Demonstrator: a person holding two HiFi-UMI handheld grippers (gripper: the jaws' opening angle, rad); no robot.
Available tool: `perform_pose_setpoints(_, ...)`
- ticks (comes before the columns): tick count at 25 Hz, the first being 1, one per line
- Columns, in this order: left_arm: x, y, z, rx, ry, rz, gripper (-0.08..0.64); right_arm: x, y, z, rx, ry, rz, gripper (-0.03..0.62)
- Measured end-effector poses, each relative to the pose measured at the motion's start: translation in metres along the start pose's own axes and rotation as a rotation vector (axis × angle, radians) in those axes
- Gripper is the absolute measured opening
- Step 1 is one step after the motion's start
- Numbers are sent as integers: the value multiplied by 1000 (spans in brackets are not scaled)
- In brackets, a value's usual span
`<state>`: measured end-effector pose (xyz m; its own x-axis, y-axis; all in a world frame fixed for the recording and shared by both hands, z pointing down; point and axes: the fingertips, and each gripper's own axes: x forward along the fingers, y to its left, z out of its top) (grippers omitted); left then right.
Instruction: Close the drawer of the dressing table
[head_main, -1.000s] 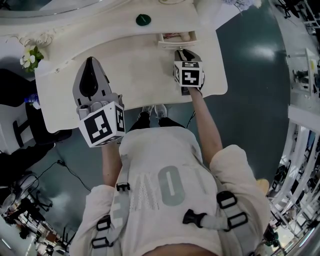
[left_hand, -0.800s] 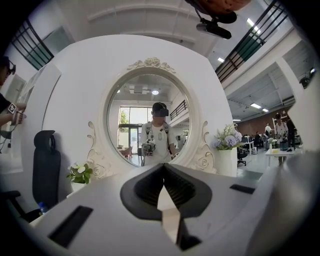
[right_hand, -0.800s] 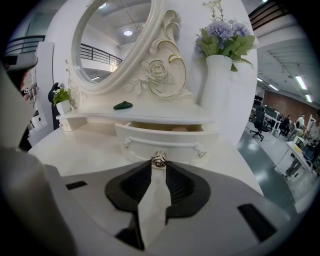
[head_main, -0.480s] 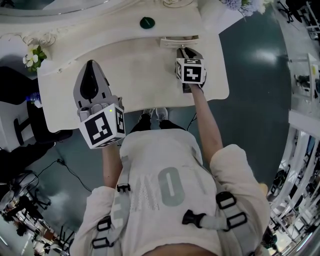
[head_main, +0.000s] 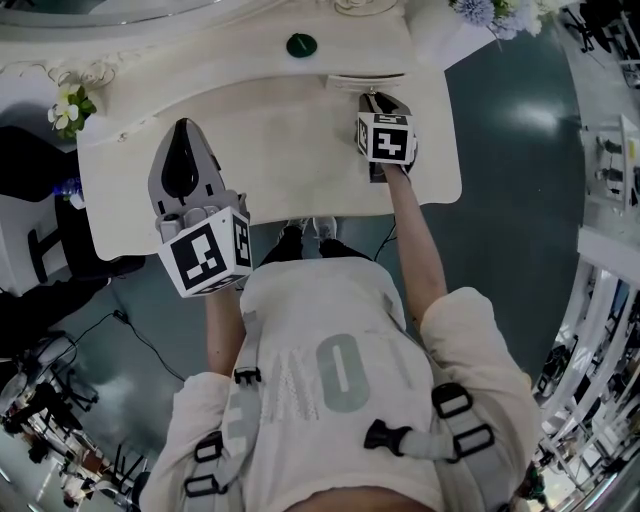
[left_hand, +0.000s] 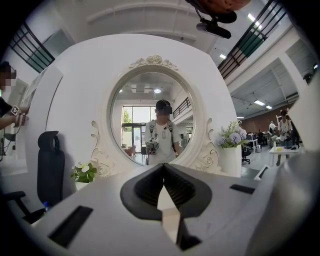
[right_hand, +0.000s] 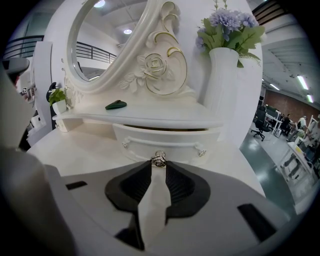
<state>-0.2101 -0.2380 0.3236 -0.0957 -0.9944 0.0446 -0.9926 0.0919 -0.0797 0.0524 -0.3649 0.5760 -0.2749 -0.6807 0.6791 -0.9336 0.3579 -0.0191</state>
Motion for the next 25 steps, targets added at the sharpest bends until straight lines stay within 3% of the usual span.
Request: perform_pose_setpoints(25,13,8,-5,-1,15,34,20,23,-4,19,-16,0,5,98)
